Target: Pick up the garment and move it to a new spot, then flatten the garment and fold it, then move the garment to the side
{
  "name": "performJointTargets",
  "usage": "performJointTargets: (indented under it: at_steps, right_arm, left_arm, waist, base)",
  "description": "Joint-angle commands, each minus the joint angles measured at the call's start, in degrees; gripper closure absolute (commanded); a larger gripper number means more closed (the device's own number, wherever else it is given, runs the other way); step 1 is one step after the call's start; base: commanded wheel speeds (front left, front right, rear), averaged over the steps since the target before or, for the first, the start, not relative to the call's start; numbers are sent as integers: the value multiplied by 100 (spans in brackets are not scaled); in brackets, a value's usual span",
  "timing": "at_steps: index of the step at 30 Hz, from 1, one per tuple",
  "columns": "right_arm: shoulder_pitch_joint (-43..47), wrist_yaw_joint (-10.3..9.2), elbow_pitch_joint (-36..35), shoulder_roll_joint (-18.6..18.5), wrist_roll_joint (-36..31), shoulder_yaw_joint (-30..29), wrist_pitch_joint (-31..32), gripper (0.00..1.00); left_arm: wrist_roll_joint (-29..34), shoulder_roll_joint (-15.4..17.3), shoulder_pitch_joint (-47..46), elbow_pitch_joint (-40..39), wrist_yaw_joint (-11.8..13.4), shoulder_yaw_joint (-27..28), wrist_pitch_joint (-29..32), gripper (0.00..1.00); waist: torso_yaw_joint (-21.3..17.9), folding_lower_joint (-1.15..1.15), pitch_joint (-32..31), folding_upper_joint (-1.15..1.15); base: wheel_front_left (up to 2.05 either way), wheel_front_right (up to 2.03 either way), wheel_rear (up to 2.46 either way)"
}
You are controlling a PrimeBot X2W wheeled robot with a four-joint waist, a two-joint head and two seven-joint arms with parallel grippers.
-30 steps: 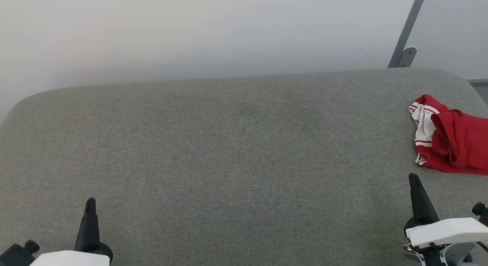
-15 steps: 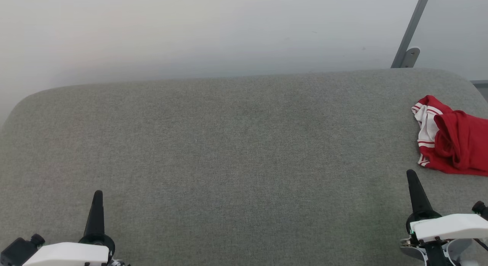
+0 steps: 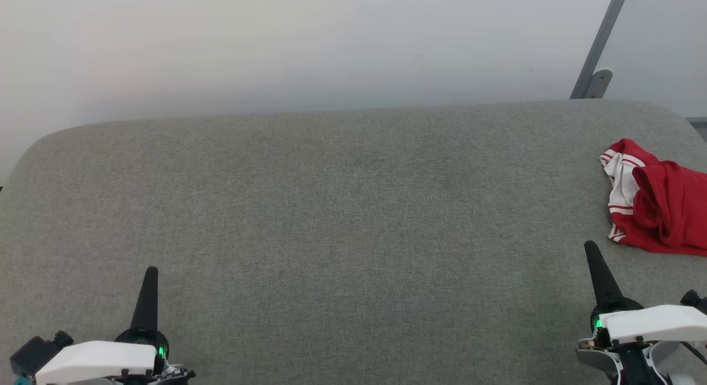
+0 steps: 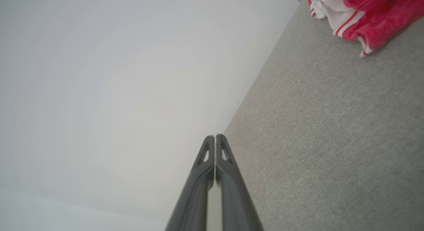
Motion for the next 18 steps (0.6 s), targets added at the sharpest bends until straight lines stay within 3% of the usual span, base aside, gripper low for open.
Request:
performJointTargets:
  at_steps: [1,18]
  right_arm:
    - [-118,-1,-22,8,169,-15,48,100]
    - [-188,-1,-6,77,921,-51,258,100]
  left_arm:
    - [-180,14,-151,-7,-20,-5,48,100]
    - [-903,-35,-349,136,-24,-53,257,100]
  waist:
    - [6,0,1,0]
    - [57,0,11,0]
  base:
    - [0,0,0]
    - [0,0,0]
